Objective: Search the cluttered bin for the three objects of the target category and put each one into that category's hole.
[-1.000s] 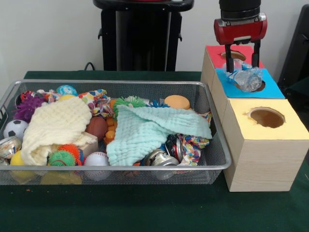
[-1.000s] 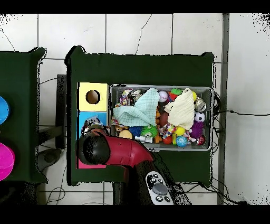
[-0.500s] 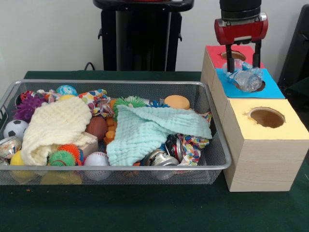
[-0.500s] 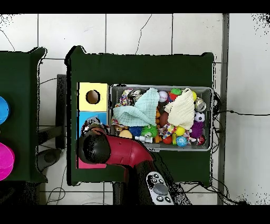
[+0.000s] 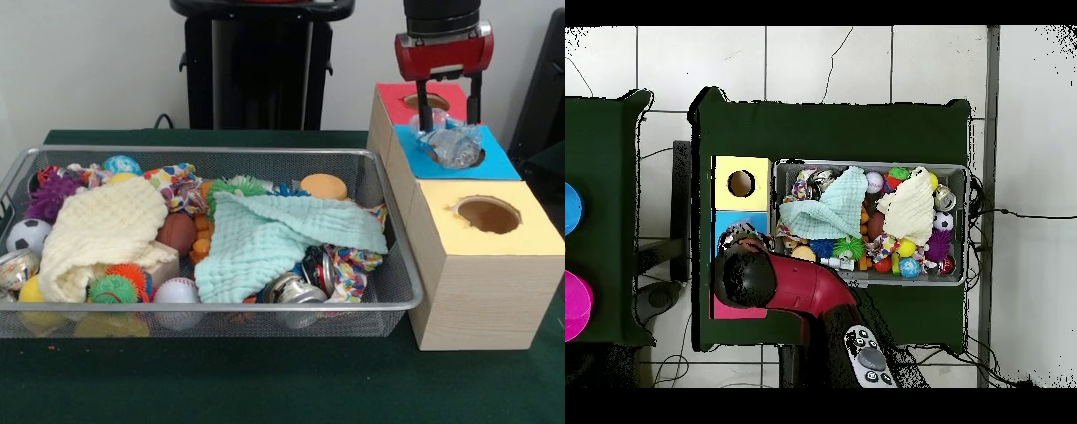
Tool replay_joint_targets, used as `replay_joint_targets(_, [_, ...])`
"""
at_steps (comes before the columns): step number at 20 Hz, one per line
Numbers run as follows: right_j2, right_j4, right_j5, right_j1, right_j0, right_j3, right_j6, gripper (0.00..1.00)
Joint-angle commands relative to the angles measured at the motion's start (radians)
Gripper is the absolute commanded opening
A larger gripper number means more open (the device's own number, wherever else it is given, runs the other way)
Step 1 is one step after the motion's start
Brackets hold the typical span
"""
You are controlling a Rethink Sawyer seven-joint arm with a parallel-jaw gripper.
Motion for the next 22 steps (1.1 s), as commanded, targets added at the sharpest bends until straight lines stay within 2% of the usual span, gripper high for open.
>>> replay_joint_targets(1, [0.095, 0.083, 0.143, -0.052, -0.043, 0.08, 0.209, 1.0])
replay_joint_targets(10, [0.153, 0.12, 0.171, -0.069, -0.09, 0.111, 0.178, 1.0])
replay_joint_targets(14, [0.143, 0.115, 0.191, -0.064, -0.088, 0.091, 0.173, 1.0])
replay_joint_targets(18, [0.141, 0.116, 0.235, -0.099, -0.098, 0.098, 0.163, 1.0])
replay_joint_targets(22, [0.082, 0.068, 0.286, -0.12, -0.087, 0.055, 0.145, 1.0])
